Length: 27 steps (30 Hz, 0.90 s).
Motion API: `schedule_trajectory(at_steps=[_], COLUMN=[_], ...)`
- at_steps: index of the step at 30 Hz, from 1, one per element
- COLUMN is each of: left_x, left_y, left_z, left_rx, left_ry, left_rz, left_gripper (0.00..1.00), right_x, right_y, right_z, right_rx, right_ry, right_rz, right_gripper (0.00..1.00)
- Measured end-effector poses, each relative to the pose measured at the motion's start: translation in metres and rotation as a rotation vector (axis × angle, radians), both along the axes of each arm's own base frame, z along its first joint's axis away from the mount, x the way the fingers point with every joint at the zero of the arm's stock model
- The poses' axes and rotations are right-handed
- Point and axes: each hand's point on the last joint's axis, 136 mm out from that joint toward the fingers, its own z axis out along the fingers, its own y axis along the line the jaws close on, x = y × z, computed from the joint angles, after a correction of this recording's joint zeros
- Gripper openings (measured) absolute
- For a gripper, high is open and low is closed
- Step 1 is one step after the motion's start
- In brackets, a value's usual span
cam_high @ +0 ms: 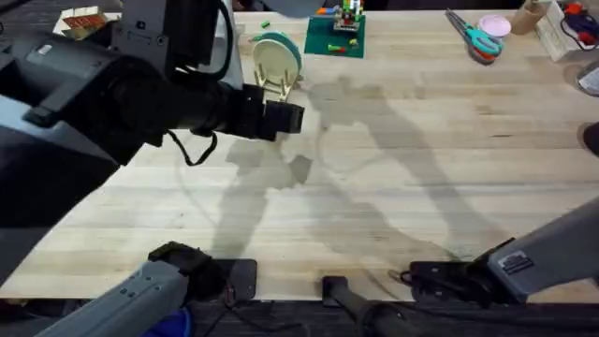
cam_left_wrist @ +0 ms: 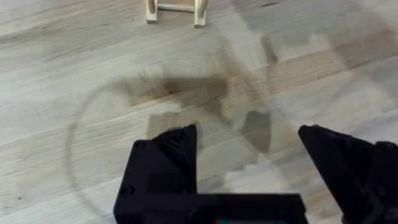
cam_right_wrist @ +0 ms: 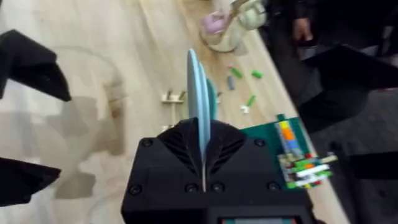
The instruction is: Pick up the plates from the table one by one and place each into a slot on the dish rack.
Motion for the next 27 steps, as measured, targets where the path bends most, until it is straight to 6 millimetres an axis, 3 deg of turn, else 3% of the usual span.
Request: schedule_trajectory(at_steps=[10,27], left_x=[0.000,0.000], left_y=[0.000,0.000], left_z=[0.000,0.000], left_rx=[0.000,0.000], left_ry=[0.000,0.000], left_rz=[0.000,0.000], left_gripper=[0.995,0.994], right_x=[0.000,0.012], right_y=[0.022,0.042], right_z=[-0.043,-0.068], right_rx=[-0.017,-0.010], right_ry=[0.114,0.133], right_rz=[0.040,0.053], right_gripper=[0.028,0.028])
